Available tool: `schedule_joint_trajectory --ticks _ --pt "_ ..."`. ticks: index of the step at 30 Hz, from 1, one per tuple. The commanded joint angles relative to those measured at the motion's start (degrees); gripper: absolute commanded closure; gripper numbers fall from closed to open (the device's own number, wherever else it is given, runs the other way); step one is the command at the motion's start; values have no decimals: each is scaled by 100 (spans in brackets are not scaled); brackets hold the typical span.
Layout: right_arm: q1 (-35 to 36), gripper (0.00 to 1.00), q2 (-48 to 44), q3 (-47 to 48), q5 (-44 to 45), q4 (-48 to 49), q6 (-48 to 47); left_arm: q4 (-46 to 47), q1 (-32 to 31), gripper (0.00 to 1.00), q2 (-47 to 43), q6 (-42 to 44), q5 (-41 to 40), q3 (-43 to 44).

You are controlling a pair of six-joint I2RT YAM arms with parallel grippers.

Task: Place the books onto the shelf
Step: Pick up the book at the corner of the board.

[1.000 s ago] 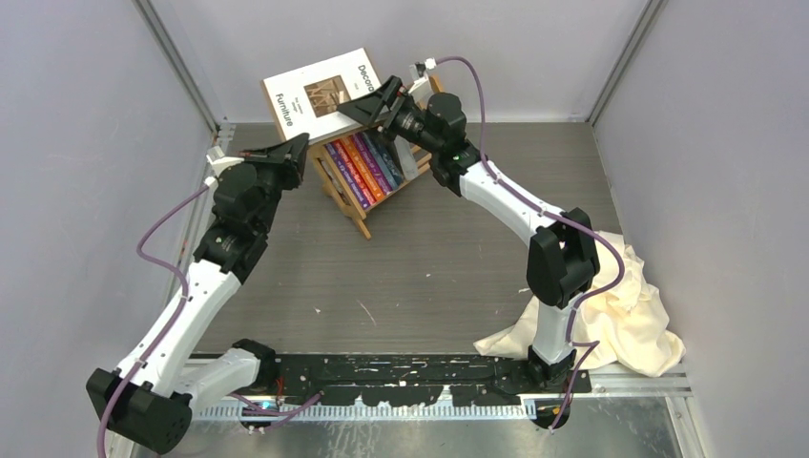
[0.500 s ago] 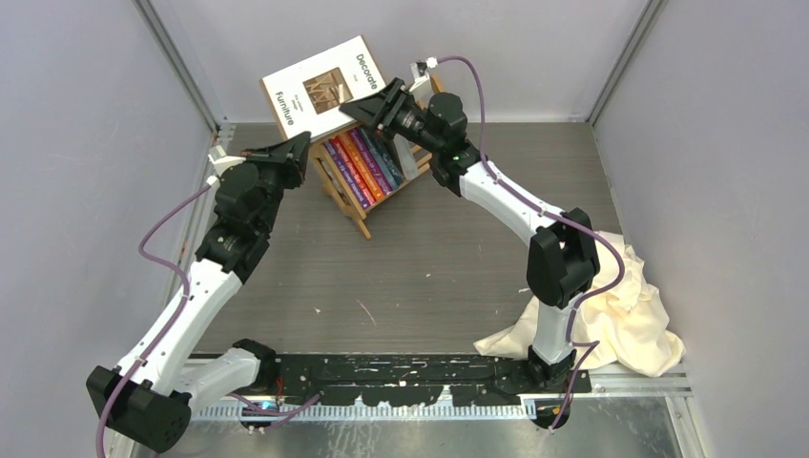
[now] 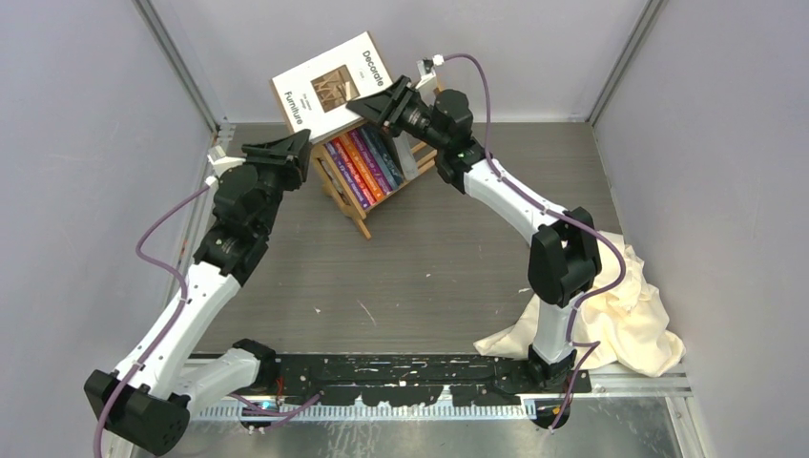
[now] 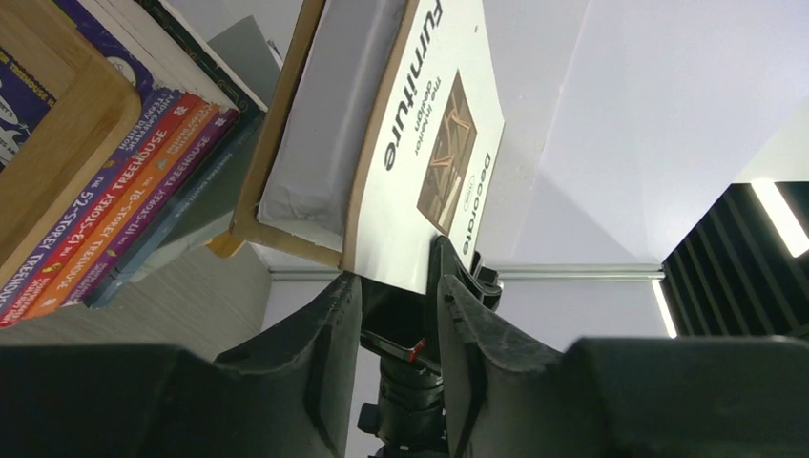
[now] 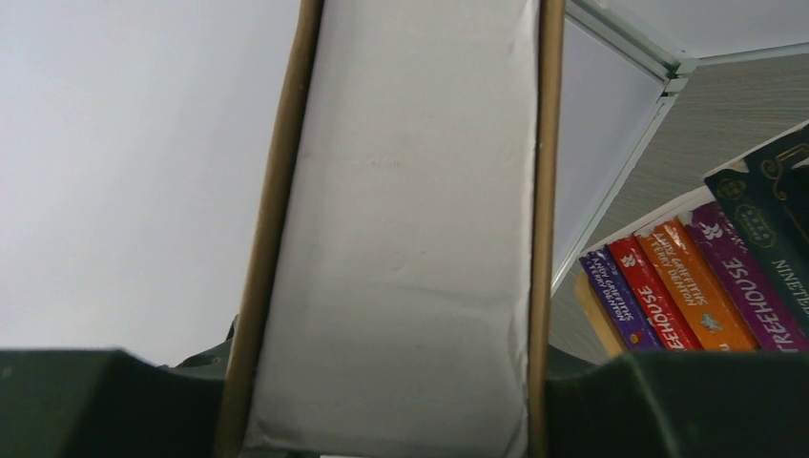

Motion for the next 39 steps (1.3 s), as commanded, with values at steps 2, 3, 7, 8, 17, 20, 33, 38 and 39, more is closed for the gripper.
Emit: schedule_joint_trajectory --ticks 2,3,7,8,17,20,33,38,39 --pt "-116 56 -311 106 -93 221 -238 160 -11 60 -299 101 -168 88" --pt "-125 56 -314 101 -107 219 -239 128 -6 58 -317 105 -193 85" --pt "-159 57 -357 73 -154 206 -262 16 -2 55 -416 139 -288 66" --pt "-164 57 -375 64 -163 203 -279 1 6 55 -426 140 -283 70" --pt "-325 57 -582 123 -413 -114 -538 -318 104 51 -520 411 -242 107" --pt "-472 57 -693 123 -576 -262 -617 -495 212 48 -565 647 -200 174" --pt "-1176 57 -1131 250 -2213 -940 -736 80 1487 35 -186 880 1518 226" --pt "-1235 57 -1330 141 -2659 -1100 -799 1013 1937 30 382 806 2759 337" --pt "-1237 57 -1361 102 -2722 -1112 -792 1207 2008 30 495 782 2997 373"
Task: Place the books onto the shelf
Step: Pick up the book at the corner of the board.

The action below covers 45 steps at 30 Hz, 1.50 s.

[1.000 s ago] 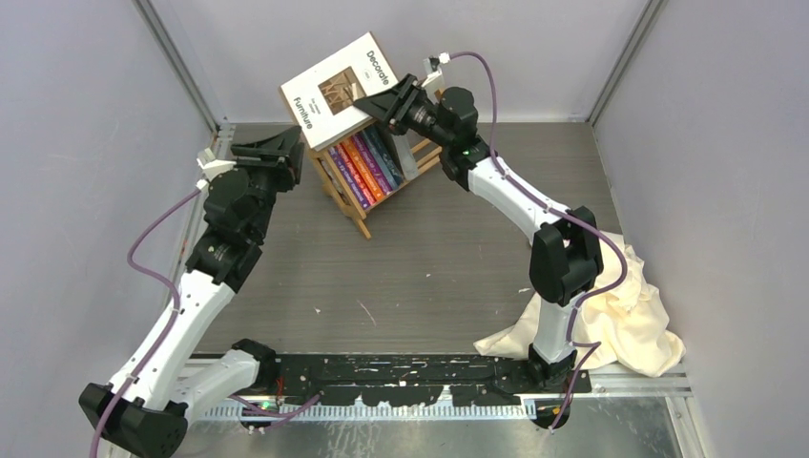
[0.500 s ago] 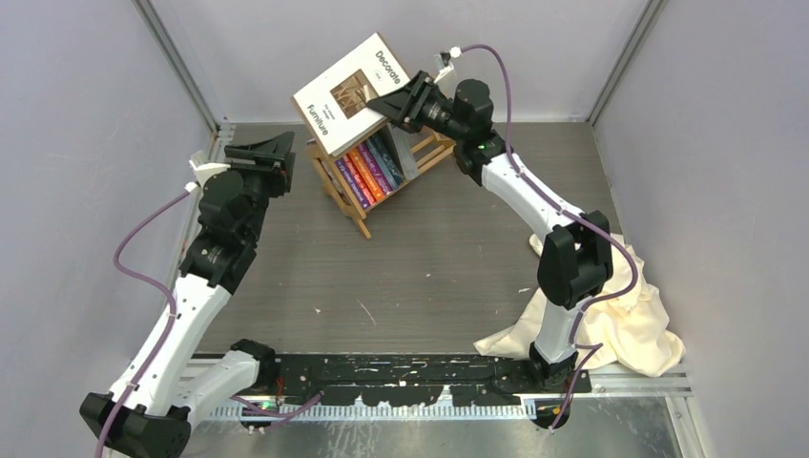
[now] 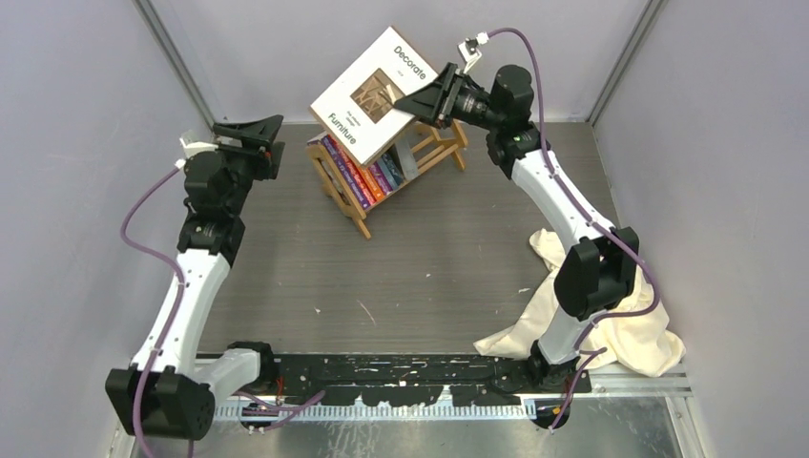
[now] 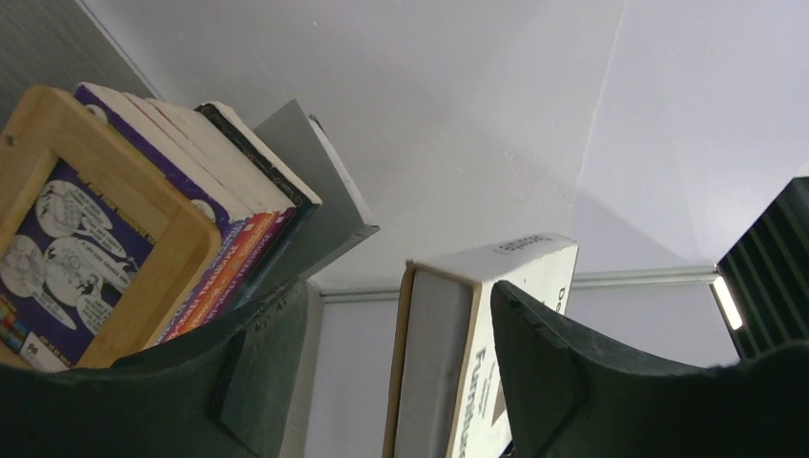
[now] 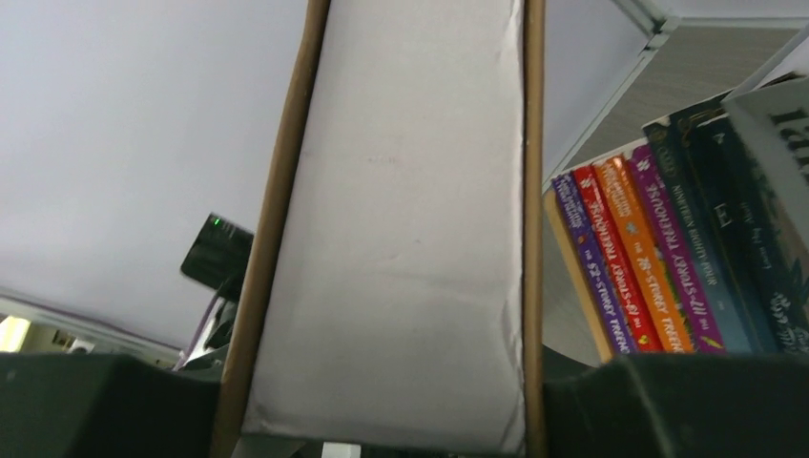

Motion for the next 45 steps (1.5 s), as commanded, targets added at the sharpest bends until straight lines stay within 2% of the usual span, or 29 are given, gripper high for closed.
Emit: schedule_joint_trajectory --ticks 1,5,10,14,21,24,33,38,45 --pt "3 57 -548 39 -655 103 -96 1364 329 29 447 -24 1545 370" --pt "4 57 -755 -213 -862 11 -111 2048 647 28 846 -219 2334 513" --pt "0 57 -1099 -582 -1004 -228 -203 3407 956 27 1182 -966 2939 335" --pt "4 58 -1391 -794 -1136 -454 -240 4429 990 27 1480 -1433 3329 252" --pt "46 58 -1866 -975 -1227 -1493 -662 6352 864 26 2129 -2505 4139 199" --pt "73 57 -1980 -954 -1225 -1955 -849 6501 672 26 2214 -2486 4532 201" --pt "205 58 -2033 -894 -1174 -2332 -998 6423 129 25 2456 -2368 5695 581" --pt "246 58 -1939 -786 -1177 -2444 -1051 6275 98 23 2549 -2288 6127 683" --pt "292 60 -1836 -616 -1224 -2894 -1302 5708 105 19 2609 -1748 6515 649"
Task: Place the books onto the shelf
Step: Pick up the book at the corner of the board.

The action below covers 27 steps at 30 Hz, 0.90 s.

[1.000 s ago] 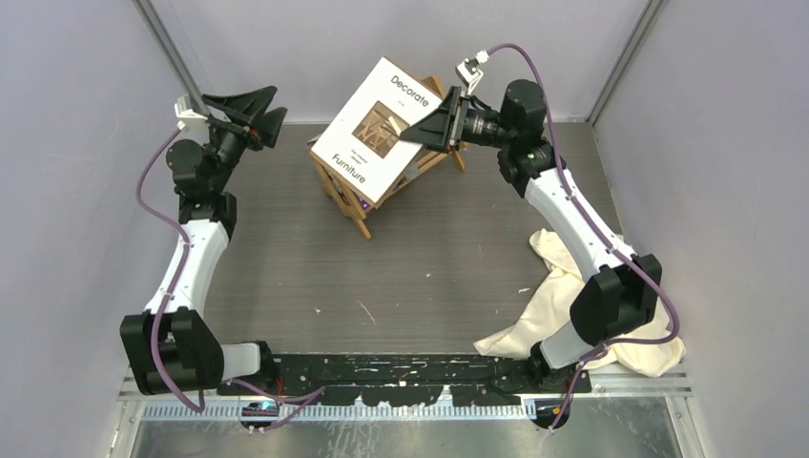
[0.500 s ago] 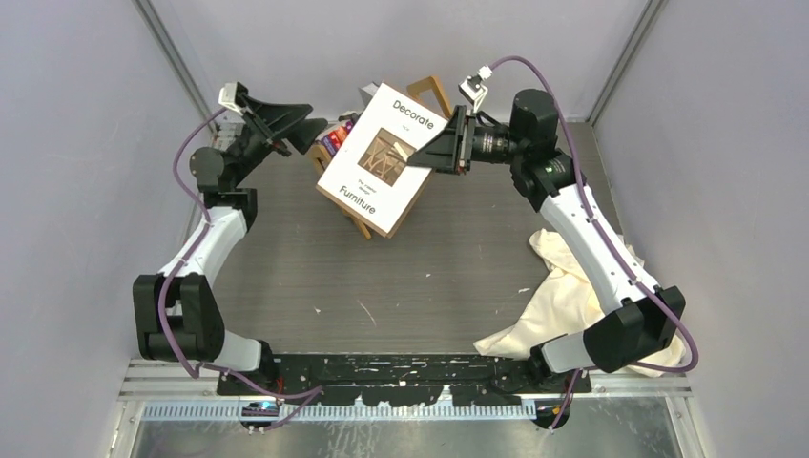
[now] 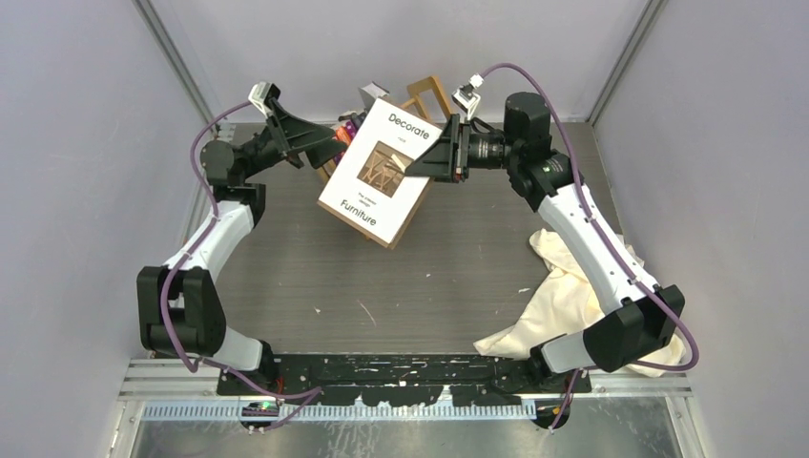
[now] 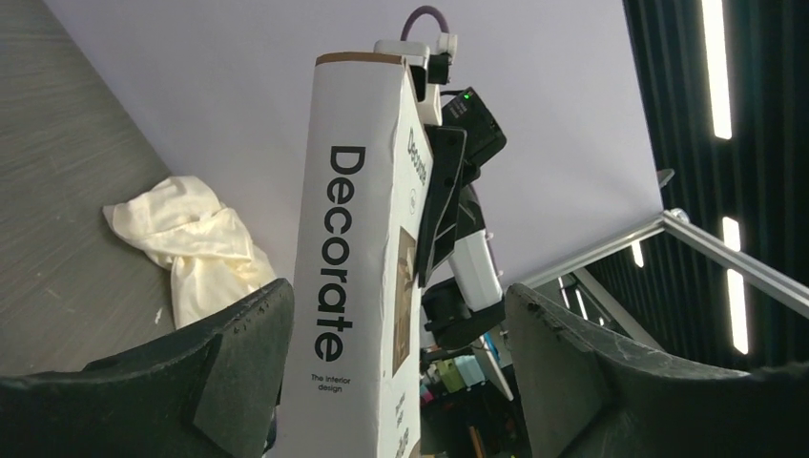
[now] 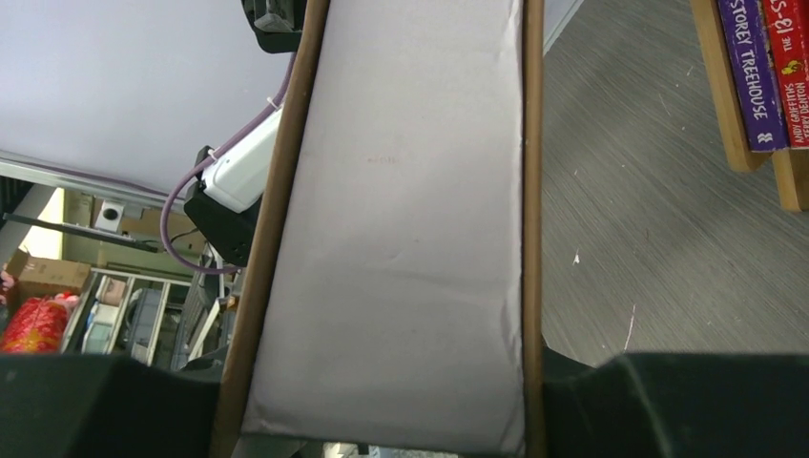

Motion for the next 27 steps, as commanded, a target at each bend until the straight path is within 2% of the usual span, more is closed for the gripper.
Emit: schedule_joint_trajectory --ticks 1,16,27 --pt "65 60 -12 368 -115 -110 -215 -216 12 12 62 467 459 215" --pt "490 61 583 793 -27 -465 -493 -270 -31 8 332 610 967 385" --pt "568 61 956 1081 -53 -318 -398 -144 -161 19 326 588 1224 236"
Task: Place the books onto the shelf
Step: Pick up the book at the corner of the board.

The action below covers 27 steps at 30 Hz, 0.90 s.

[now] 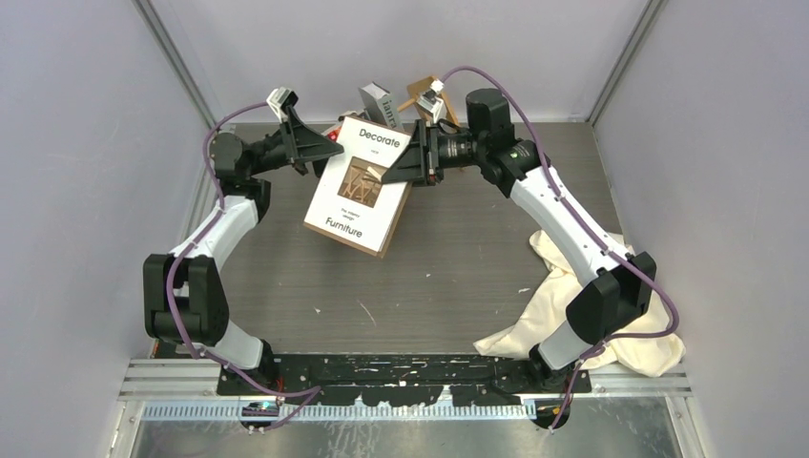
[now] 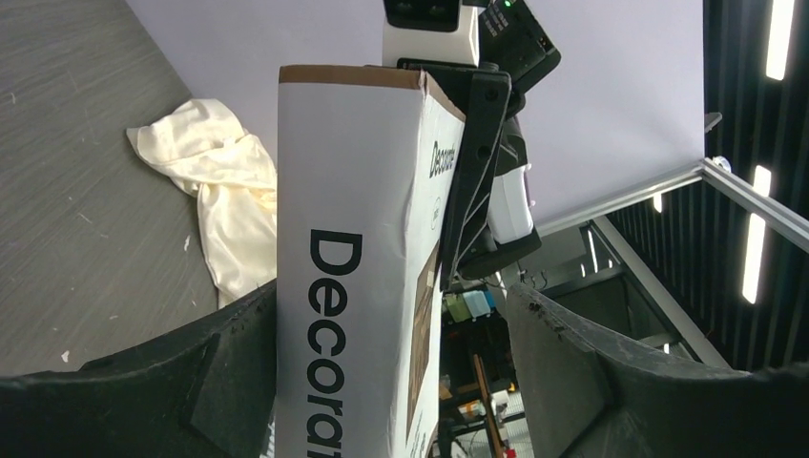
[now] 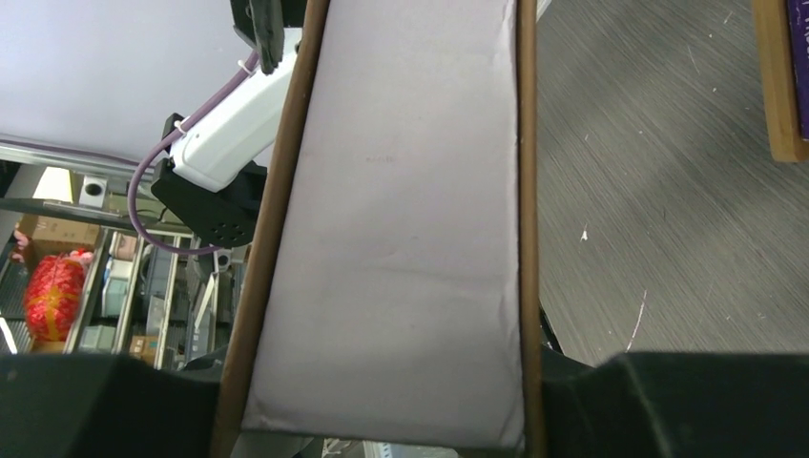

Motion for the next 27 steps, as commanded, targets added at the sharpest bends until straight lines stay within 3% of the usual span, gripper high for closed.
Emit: schedule_joint_trajectory --ticks 1,3,9,16,27 --pt "44 61 44 401 -66 335 33 291 -96 21 -32 64 227 57" --pt "52 61 76 447 -82 351 41 354 -106 26 -19 23 230 38" --pt "53 61 134 506 -101 385 82 681 -146 57 98 -259 235 87" --pt "44 59 171 541 -66 412 94 822 -142 73 130 -385 125 72" --pt "-5 34 243 621 60 477 155 971 -142 100 157 -545 -254 34"
